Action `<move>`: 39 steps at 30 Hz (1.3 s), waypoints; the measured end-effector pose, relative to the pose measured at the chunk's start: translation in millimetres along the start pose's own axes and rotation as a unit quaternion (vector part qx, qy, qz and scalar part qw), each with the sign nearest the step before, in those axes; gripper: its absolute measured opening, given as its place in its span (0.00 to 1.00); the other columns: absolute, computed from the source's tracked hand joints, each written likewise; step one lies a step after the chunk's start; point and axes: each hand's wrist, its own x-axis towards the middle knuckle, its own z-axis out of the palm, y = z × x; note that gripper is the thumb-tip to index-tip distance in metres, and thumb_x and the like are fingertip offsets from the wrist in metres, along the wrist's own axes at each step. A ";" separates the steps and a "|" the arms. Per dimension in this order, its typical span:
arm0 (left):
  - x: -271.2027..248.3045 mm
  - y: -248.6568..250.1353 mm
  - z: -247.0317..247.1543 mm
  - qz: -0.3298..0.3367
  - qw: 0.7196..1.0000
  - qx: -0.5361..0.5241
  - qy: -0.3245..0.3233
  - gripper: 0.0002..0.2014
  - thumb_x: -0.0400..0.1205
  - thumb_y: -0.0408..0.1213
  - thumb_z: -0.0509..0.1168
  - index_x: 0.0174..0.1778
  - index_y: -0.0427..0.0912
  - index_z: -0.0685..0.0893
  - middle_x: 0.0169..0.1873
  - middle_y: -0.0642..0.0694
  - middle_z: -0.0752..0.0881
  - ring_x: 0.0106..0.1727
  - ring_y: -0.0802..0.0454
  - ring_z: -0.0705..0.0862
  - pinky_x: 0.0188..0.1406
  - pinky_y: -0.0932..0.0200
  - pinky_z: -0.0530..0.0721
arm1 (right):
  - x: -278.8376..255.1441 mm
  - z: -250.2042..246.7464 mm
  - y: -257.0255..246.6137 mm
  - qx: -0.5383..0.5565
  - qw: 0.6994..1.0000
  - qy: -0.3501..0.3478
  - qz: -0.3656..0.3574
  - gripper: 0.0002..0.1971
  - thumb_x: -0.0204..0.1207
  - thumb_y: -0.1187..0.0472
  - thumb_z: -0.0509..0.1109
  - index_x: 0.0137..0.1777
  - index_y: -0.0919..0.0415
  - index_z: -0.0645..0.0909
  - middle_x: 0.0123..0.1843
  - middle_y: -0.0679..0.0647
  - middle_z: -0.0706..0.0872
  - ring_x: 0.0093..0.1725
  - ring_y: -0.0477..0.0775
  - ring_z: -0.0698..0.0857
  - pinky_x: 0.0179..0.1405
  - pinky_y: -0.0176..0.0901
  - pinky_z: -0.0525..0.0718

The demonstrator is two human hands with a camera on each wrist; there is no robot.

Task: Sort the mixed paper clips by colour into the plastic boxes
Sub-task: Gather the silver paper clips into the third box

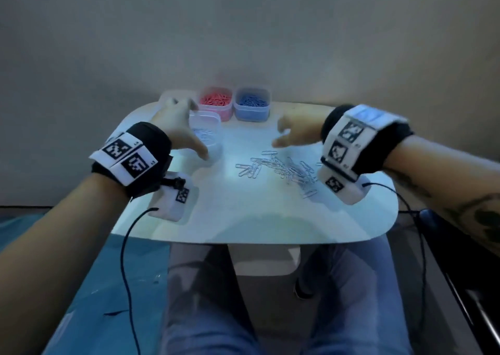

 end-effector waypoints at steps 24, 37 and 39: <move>-29.8 48.0 51.6 -0.027 0.979 -0.067 -0.192 0.36 0.66 0.37 0.81 0.63 0.37 0.67 0.37 0.41 0.81 0.39 0.41 0.85 0.47 0.43 0.88 | -37.6 72.1 28.8 0.278 0.939 -0.004 0.202 0.11 0.82 0.58 0.56 0.56 0.67 0.65 0.53 0.65 0.79 0.47 0.67 0.86 0.45 0.56 0.86; -14.0 76.2 67.3 0.019 0.958 -0.183 -0.219 0.26 0.70 0.19 0.72 0.63 0.33 0.75 0.46 0.43 0.79 0.43 0.45 0.83 0.52 0.49 0.87 | -17.9 70.1 -3.6 0.140 0.983 0.004 0.121 0.47 0.67 0.31 0.65 0.75 0.64 0.57 0.73 0.63 0.65 0.60 0.65 0.80 0.46 0.50 0.76; -12.2 67.6 61.4 0.017 0.956 -0.212 -0.203 0.19 0.75 0.20 0.64 0.61 0.37 0.74 0.42 0.44 0.79 0.37 0.49 0.80 0.38 0.57 0.85 | -12.4 71.4 -7.5 0.123 0.984 0.011 0.127 0.47 0.70 0.30 0.61 0.77 0.64 0.55 0.75 0.63 0.63 0.65 0.64 0.78 0.46 0.48 0.73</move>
